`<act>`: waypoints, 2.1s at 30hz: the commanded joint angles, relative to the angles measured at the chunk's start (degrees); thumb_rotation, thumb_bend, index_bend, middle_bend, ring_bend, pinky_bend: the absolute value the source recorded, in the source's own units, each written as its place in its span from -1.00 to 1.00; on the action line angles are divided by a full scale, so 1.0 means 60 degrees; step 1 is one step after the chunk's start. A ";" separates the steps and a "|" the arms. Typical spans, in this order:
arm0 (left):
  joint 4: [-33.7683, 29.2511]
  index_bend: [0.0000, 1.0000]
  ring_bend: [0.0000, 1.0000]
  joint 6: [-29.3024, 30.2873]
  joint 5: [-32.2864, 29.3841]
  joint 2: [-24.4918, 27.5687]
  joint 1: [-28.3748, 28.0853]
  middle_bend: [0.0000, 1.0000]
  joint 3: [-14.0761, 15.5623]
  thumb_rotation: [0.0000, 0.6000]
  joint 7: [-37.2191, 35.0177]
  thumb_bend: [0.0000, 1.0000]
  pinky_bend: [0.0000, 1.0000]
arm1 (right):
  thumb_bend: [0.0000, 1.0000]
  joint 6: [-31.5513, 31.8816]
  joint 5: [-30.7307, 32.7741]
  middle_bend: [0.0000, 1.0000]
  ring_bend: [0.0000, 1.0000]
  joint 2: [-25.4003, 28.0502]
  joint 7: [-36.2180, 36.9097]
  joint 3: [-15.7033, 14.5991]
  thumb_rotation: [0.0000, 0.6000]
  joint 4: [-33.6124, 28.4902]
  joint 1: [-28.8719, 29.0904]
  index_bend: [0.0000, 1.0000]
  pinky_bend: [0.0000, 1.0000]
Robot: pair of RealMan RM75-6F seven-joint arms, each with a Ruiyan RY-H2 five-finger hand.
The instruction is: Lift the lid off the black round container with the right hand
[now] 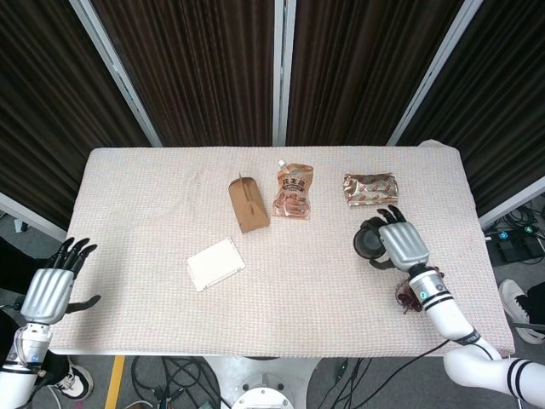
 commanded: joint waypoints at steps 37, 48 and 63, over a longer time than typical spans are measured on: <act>0.0272 -0.72 -1.00 -0.0018 -0.0037 -0.0086 0.0088 -0.87 0.0078 1.00 -0.0228 -0.95 -0.56 | -1.00 -0.0735 -0.0104 -0.59 -1.00 -0.1489 0.0760 -0.0384 1.00 0.1434 -0.0261 -0.90 -1.00; 0.0284 -0.72 -1.00 -0.0027 -0.0024 -0.0091 0.0084 -0.87 0.0081 1.00 -0.0246 -0.95 -0.56 | -0.98 -0.0437 -0.0081 -0.40 -1.00 -0.1565 0.0546 -0.0291 1.00 0.1326 -0.0342 -0.90 -1.00; 0.0253 -0.72 -1.00 -0.0044 -0.0012 -0.0084 0.0073 -0.87 0.0084 1.00 -0.0237 -0.95 -0.56 | -0.82 -0.0200 -0.0034 -0.23 -0.99 -0.1603 0.0455 -0.0175 1.00 0.1247 -0.0426 -0.76 -1.00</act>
